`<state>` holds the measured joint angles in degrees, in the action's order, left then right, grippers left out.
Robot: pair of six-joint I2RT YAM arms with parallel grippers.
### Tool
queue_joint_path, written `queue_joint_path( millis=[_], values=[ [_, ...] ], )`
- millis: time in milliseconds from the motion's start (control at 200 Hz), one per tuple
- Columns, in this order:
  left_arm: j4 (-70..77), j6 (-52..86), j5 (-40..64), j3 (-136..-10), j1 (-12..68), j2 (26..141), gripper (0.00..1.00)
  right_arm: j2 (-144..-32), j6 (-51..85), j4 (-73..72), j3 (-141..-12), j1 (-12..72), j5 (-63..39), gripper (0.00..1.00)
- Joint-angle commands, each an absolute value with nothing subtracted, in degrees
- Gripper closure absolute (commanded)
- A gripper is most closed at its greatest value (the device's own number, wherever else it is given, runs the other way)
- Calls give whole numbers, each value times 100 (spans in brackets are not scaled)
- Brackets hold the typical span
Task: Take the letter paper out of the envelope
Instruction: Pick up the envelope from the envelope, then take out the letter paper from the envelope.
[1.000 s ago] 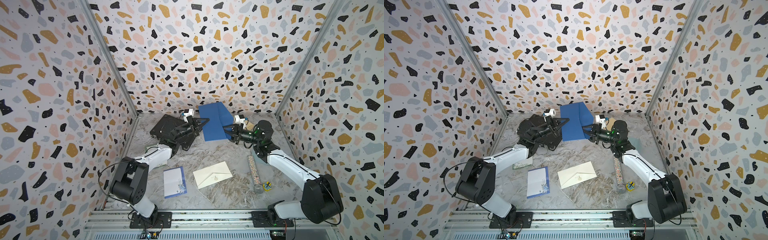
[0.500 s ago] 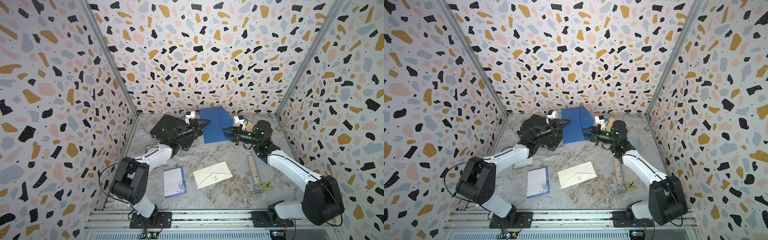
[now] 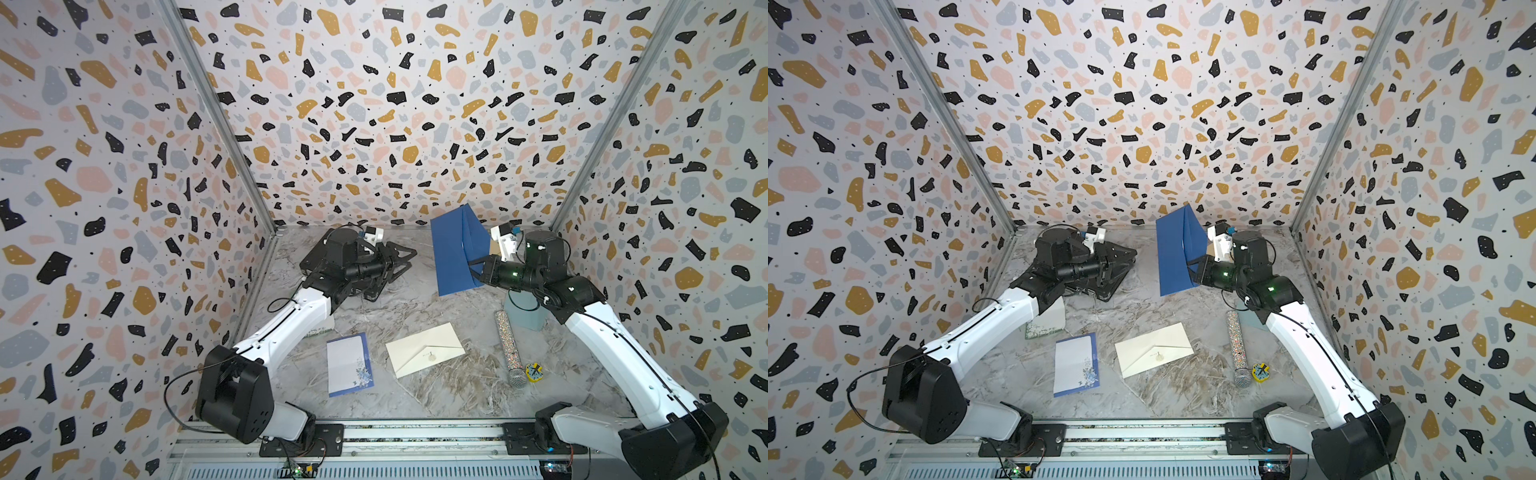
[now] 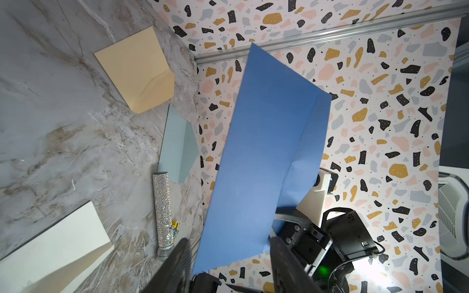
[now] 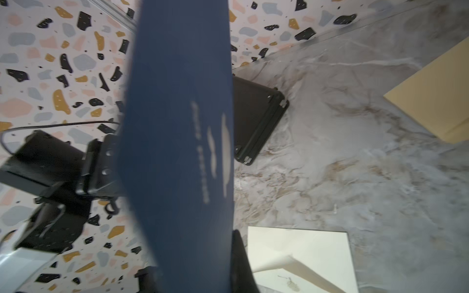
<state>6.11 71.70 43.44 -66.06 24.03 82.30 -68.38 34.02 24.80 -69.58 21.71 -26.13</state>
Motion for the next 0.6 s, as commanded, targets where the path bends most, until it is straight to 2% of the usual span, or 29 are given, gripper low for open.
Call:
queue_joint_path(
  millis=[0, 170, 400, 596],
  values=[
    [329, 6853, 4350, -7151, 2643, 8295, 52, -6828, 2265, 2882, -7141, 2238, -1724, 100],
    [-184, 6560, 4282, -8007, 2971, 8550, 60, -6738, 1505, 2683, -7046, 2611, -613, 100],
    [-780, 6105, 4210, -8832, 3276, 8961, 74, -6702, 677, 2495, -6960, 3580, 898, 100],
    [-791, 6060, 4224, -9014, 3366, 9192, 85, -6823, 565, 2508, -7035, 4039, 1226, 100]
  ],
)
